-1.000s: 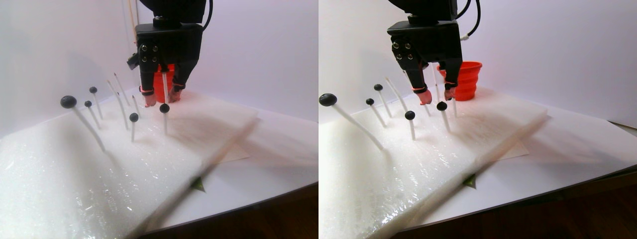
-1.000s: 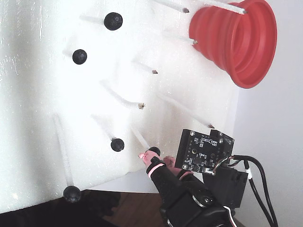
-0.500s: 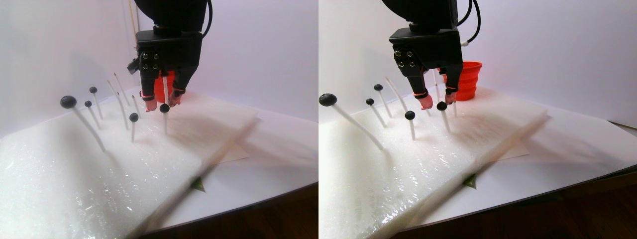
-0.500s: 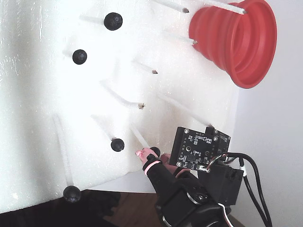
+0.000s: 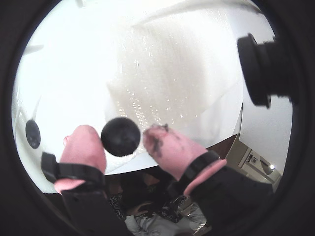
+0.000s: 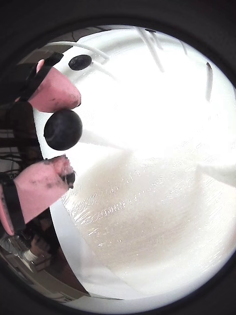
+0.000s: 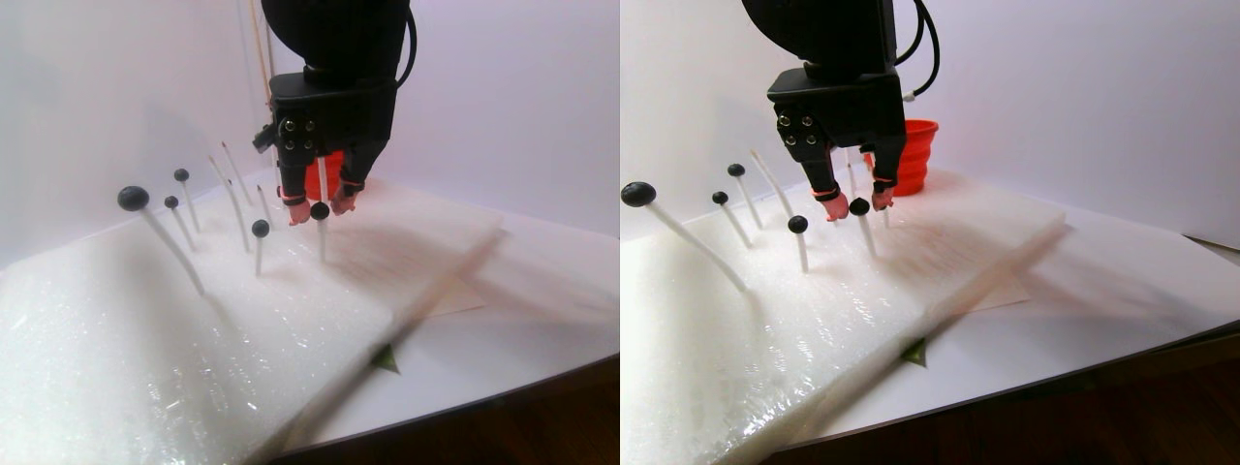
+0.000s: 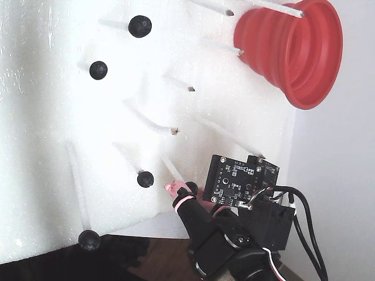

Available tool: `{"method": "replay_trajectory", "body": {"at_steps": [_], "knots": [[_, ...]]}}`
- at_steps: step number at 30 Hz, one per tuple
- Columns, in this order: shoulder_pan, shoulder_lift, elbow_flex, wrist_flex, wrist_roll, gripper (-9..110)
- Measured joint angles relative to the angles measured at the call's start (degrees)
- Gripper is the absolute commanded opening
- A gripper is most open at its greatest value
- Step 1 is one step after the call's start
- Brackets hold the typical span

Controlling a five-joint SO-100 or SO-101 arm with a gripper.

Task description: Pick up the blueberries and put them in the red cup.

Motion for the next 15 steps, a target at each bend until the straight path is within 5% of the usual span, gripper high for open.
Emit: {"method": "replay_trajectory", "body": {"at_steps": [15], "knots": [[0.1,-1.2,0.0,-2.5,0.1,14]]}}
